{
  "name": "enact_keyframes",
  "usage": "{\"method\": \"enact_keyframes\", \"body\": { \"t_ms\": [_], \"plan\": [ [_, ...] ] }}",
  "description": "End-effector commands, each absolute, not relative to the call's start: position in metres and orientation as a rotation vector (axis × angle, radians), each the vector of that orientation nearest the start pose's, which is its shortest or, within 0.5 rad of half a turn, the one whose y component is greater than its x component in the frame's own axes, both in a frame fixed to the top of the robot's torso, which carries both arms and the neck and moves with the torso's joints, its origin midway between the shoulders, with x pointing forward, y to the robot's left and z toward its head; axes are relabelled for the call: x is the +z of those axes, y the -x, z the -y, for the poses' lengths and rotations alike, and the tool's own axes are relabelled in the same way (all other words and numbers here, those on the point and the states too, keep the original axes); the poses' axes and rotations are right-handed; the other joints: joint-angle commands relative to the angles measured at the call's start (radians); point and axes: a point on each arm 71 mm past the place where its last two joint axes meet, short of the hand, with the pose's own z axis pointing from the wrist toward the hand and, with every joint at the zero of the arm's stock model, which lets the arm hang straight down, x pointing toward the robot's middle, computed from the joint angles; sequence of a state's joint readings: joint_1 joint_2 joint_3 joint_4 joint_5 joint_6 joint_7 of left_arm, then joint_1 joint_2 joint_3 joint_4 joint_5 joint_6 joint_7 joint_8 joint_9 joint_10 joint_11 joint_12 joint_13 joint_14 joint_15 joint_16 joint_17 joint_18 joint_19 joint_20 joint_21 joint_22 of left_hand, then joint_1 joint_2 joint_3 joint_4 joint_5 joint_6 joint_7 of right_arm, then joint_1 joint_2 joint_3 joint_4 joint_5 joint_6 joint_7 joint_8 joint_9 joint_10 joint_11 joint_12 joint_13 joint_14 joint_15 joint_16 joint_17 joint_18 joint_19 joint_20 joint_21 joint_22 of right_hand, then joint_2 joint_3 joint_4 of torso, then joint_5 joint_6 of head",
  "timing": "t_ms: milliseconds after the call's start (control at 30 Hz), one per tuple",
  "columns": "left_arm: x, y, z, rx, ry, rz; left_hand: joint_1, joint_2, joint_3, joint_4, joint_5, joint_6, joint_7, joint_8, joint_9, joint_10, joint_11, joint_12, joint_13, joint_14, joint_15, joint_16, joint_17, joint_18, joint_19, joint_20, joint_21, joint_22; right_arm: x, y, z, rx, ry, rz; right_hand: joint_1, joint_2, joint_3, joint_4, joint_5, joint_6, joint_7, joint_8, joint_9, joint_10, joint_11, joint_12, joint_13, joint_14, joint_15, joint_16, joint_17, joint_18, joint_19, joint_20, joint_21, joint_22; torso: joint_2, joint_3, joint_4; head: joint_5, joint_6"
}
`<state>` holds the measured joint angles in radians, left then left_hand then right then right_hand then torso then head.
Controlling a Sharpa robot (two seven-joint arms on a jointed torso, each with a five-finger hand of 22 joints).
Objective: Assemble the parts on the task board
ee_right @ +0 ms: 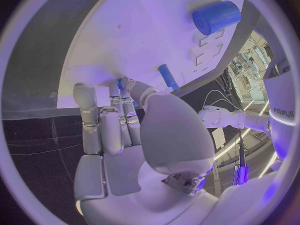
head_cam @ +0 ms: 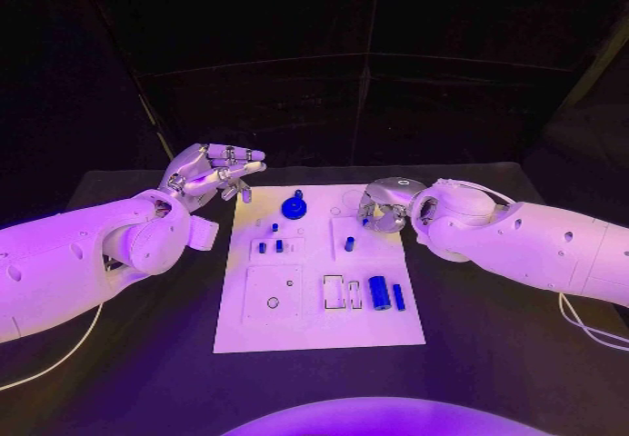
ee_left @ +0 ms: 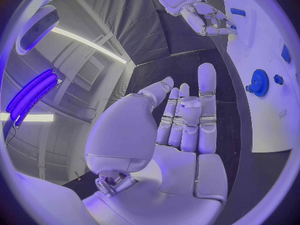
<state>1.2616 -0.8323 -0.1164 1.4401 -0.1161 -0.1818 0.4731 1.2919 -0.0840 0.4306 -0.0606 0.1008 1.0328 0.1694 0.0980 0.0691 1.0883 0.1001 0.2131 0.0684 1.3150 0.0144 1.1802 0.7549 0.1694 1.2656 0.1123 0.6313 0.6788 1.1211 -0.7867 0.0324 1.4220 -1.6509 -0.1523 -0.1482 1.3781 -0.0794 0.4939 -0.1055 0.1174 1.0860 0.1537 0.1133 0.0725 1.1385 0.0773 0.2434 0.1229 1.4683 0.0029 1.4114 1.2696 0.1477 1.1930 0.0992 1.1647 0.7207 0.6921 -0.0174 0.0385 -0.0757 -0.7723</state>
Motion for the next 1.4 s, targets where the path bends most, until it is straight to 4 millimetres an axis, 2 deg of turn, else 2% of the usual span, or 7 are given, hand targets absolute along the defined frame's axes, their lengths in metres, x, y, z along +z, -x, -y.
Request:
{"method": "enact_keyframes", "body": {
  "t_ms": [33, 667, 1000, 1167, 1400],
  "plan": [
    [-0.171, -0.502, -0.22, -1.61, 0.882, -1.442, -0.007, 0.002, -0.007, 0.002, -0.002, 0.005, 0.003, 0.006, -0.002, 0.008, 0.001, 0.005, 0.001, -0.008, 0.0, -0.005, -0.001, 0.013, -0.008, -0.001, -0.006, -0.001, -0.217, -0.496, 0.201, 0.437, 0.309, -1.776, 0.001, 0.015, 0.01, -0.001, -0.008, 0.016, -0.003, 0.006, 0.001, 0.016, -0.002, 0.007, 0.001, 0.048, -0.009, 0.003, 0.001, 0.0, 0.007, -0.001, 0.006, 0.007, 0.0, -0.0003, -0.0003, 0.0, -0.001],
    [-0.172, -0.503, -0.222, -1.601, 0.885, -1.44, -0.007, 0.003, -0.007, 0.002, -0.002, 0.005, 0.002, 0.006, -0.001, 0.008, 0.001, 0.006, 0.001, -0.009, 0.0, -0.006, -0.003, 0.013, -0.008, -0.001, -0.007, -0.002, -0.204, -0.487, 0.202, 0.467, 0.284, -1.664, -0.004, 0.01, 0.016, -0.006, -0.009, 0.026, -0.006, 0.007, 0.001, 0.025, -0.005, 0.008, 0.0, 0.051, -0.012, 0.012, 0.015, -0.002, 0.01, -0.004, 0.015, 0.018, -0.001, -0.0008, 0.0009, -0.001, 0.0],
    [-0.173, -0.504, -0.223, -1.594, 0.893, -1.436, -0.006, 0.004, -0.008, 0.001, -0.002, 0.005, 0.003, 0.006, -0.001, 0.007, 0.001, 0.006, 0.001, -0.011, 0.0, -0.007, -0.006, 0.013, -0.009, -0.001, -0.009, -0.002, -0.194, -0.476, 0.205, 0.507, 0.268, -1.613, -0.004, 0.004, 0.017, -0.01, -0.009, 0.026, -0.007, 0.005, 0.0, 0.025, -0.005, 0.007, -0.002, 0.052, -0.013, 0.015, 0.021, -0.002, 0.01, -0.005, 0.017, 0.019, -0.001, -0.0011, 0.0007, 0.004, -0.001],
    [-0.173, -0.505, -0.225, -1.59, 0.897, -1.434, -0.006, 0.004, -0.008, 0.001, -0.002, 0.005, 0.003, 0.006, -0.001, 0.007, 0.001, 0.006, 0.001, -0.011, 0.0, -0.007, -0.006, 0.013, -0.009, -0.001, -0.009, -0.002, -0.187, -0.467, 0.199, 0.559, 0.258, -1.585, -0.004, 0.003, 0.018, -0.011, -0.008, 0.027, -0.007, 0.005, 0.0, 0.025, -0.005, 0.006, -0.002, 0.052, -0.013, 0.017, 0.024, -0.002, 0.01, -0.005, 0.017, 0.019, -0.001, -0.0009, 0.0007, 0.012, 0.0],
    [-0.173, -0.507, -0.225, -1.589, 0.897, -1.43, -0.006, 0.004, -0.008, 0.001, -0.002, 0.005, 0.003, 0.006, -0.001, 0.007, 0.001, 0.006, 0.001, -0.011, 0.0, -0.007, -0.006, 0.013, -0.009, -0.001, -0.009, -0.002, -0.177, -0.45, 0.176, 0.655, 0.267, -1.563, -0.003, 0.002, 0.019, -0.013, -0.007, 0.027, -0.007, 0.004, 0.0, 0.026, -0.005, 0.006, -0.003, 0.053, -0.013, 0.019, 0.027, -0.002, 0.011, -0.005, 0.019, 0.022, -0.001, -0.0011, 0.003, 0.038, 0.001]
  ]
}}
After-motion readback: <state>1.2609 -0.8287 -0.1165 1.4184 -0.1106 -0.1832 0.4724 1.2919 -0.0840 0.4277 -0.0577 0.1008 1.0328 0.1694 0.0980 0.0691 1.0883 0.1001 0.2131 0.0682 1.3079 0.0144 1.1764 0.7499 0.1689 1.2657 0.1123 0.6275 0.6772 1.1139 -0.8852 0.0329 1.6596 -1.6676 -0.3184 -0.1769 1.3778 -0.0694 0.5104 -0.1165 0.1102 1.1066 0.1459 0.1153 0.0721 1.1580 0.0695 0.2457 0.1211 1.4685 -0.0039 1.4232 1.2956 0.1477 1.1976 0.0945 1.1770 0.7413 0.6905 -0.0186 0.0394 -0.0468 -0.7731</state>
